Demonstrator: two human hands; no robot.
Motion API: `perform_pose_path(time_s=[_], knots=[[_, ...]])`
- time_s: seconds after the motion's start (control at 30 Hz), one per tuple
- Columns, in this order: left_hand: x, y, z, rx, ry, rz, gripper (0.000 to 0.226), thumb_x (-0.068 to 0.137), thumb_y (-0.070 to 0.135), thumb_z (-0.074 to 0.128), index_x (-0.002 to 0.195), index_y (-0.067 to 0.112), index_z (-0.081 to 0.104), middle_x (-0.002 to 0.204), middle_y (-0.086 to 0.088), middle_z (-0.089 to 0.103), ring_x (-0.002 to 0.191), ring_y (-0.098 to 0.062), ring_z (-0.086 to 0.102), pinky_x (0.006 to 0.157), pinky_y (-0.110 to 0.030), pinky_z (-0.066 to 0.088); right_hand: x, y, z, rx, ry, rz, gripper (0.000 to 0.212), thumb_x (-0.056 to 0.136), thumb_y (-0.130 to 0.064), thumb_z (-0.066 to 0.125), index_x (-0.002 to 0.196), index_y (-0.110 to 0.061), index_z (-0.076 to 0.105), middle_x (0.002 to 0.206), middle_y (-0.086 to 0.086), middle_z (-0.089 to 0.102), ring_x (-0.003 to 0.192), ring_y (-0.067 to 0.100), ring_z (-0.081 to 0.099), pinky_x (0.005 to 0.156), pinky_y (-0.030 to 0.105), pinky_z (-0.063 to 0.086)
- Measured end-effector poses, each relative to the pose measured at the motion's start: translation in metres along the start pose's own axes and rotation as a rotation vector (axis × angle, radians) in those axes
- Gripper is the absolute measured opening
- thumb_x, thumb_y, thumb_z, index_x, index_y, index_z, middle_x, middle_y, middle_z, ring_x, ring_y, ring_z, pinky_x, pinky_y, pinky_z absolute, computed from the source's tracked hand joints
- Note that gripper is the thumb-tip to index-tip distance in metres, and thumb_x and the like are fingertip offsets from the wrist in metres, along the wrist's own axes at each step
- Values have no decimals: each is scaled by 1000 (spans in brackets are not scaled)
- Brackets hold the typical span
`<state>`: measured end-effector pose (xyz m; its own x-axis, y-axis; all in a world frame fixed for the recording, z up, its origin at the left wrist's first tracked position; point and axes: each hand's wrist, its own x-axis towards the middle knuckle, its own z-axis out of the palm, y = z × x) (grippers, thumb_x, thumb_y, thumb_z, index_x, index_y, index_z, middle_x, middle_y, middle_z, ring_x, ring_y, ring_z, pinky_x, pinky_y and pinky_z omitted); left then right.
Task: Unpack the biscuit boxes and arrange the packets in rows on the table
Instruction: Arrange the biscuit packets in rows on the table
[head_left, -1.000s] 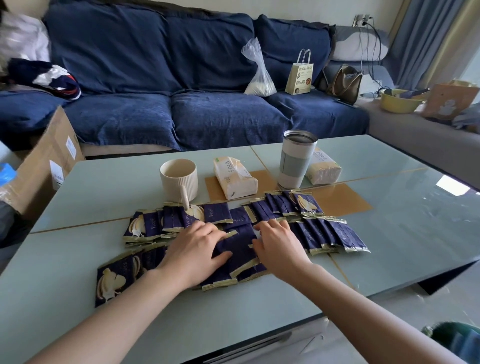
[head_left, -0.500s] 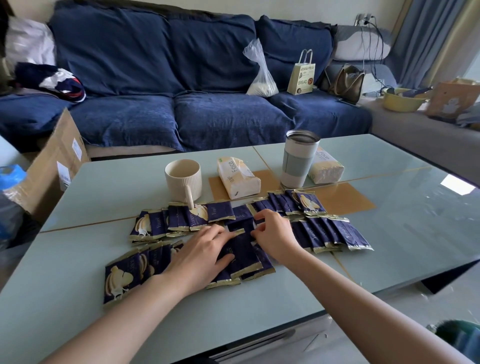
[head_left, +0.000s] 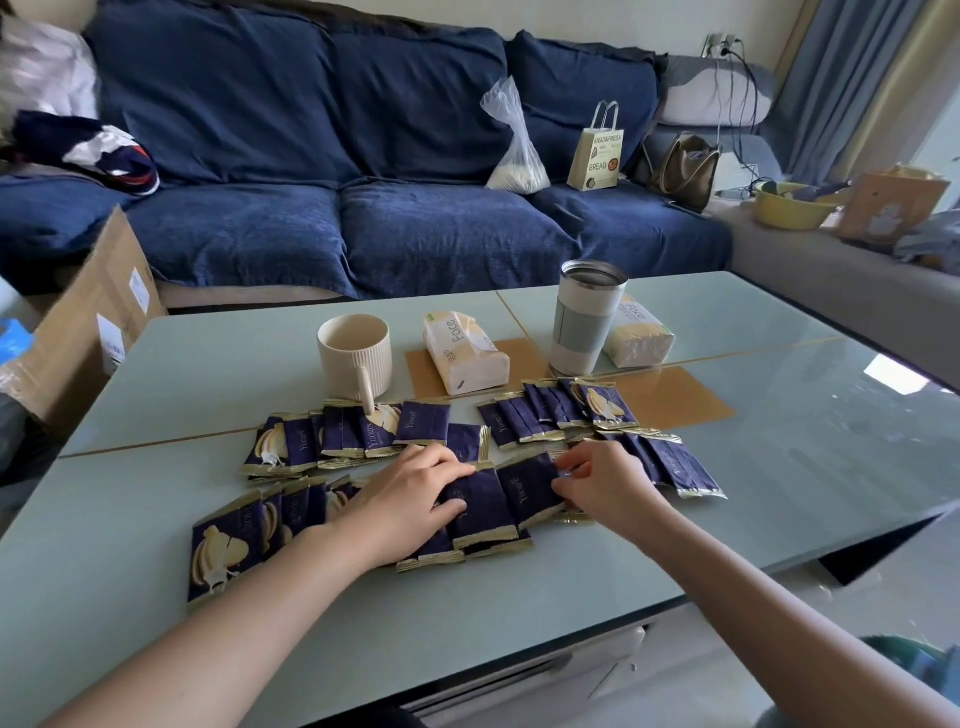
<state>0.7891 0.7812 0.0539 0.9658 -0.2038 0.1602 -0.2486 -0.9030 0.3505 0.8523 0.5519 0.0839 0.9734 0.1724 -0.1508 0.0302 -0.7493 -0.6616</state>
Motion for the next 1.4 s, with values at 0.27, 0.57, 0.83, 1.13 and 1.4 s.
perform_pose_path(time_s=[0.27, 0.57, 0.83, 1.13, 1.4], knots=[[7, -11, -7, 27, 60, -45, 40, 98, 34, 51, 136, 23, 54, 140, 8, 50, 132, -7, 35, 108, -25, 28, -4, -5, 6, -451, 194, -295, 18, 93, -31, 53, 99, -17, 63, 108, -1, 58, 100, 23, 53, 69, 32, 46], [15, -30, -11, 174, 29, -206, 51, 100, 41, 42, 146, 18, 41, 155, -1, 35, 145, -20, 21, 118, -33, 17, 51, -53, 43, -472, -28, -500, 39, 96, -34, 52, 129, -15, 57, 130, 6, 59, 124, 31, 46, 104, 41, 37], [11, -34, -6, 113, 76, -209, 51, 99, 45, 42, 143, 20, 47, 136, 2, 44, 133, -18, 33, 111, -33, 31, 67, -64, 65, -565, -81, -454, 62, 86, -49, 65, 135, -17, 47, 134, 12, 49, 125, 36, 36, 97, 45, 36], [9, -34, -7, 53, 96, -236, 45, 97, 44, 48, 130, 14, 57, 120, 1, 43, 124, -19, 41, 102, -34, 41, 63, -63, 60, -445, 128, -376, 55, 84, -42, 69, 126, -13, 47, 125, 11, 52, 117, 31, 47, 89, 39, 43], [10, -36, -12, 44, 63, -220, 45, 98, 46, 46, 132, 17, 53, 127, 4, 42, 128, -14, 38, 103, -33, 39, 66, -62, 62, -484, 192, -257, 44, 90, -48, 60, 113, -12, 51, 116, 8, 60, 111, 29, 50, 82, 37, 44]])
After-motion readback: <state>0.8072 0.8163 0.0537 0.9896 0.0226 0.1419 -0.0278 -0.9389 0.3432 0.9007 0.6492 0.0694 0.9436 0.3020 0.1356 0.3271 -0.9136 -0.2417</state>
